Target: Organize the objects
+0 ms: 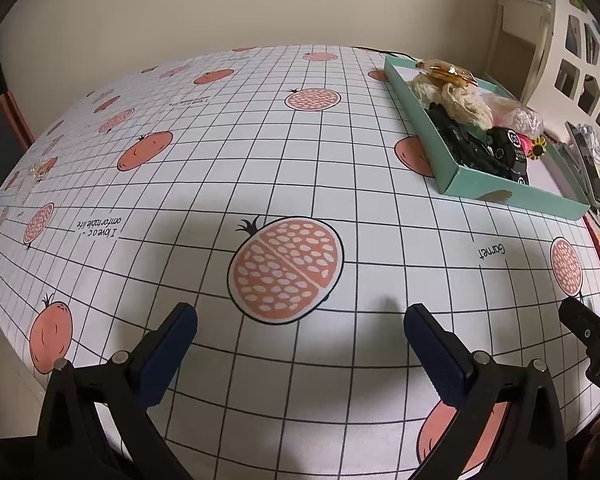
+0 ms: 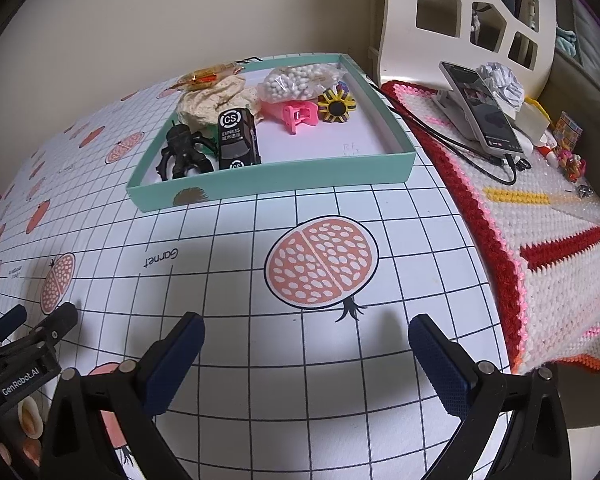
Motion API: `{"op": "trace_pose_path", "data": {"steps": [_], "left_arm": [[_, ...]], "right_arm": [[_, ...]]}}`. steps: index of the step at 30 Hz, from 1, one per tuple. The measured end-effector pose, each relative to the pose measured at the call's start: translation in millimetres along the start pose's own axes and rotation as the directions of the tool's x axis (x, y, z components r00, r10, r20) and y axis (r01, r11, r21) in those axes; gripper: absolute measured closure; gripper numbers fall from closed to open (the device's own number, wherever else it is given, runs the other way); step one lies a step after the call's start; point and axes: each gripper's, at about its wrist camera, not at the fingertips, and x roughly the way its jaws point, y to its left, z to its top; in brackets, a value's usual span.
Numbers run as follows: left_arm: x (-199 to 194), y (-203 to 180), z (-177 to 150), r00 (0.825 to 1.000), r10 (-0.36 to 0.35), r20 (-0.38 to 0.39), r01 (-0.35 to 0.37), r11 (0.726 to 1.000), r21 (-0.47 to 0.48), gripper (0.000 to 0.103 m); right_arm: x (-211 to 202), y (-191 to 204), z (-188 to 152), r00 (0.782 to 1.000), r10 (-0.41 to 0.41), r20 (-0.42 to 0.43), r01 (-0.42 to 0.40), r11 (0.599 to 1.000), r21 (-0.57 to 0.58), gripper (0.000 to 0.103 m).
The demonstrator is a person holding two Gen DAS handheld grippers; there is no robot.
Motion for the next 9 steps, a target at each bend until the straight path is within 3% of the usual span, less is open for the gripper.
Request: {"op": "trace_pose_path", "data": {"steps": [9], "left_arm": [[-1.1,-0.3,0.3,1.000,0.005,0.005,-0.005,1.000,-0.007,0.000]], "right_arm": [[0.5,3.1,-0.8,1.000,-0.002,-0.001,0.002,1.000,-0.009,0.000]]}}
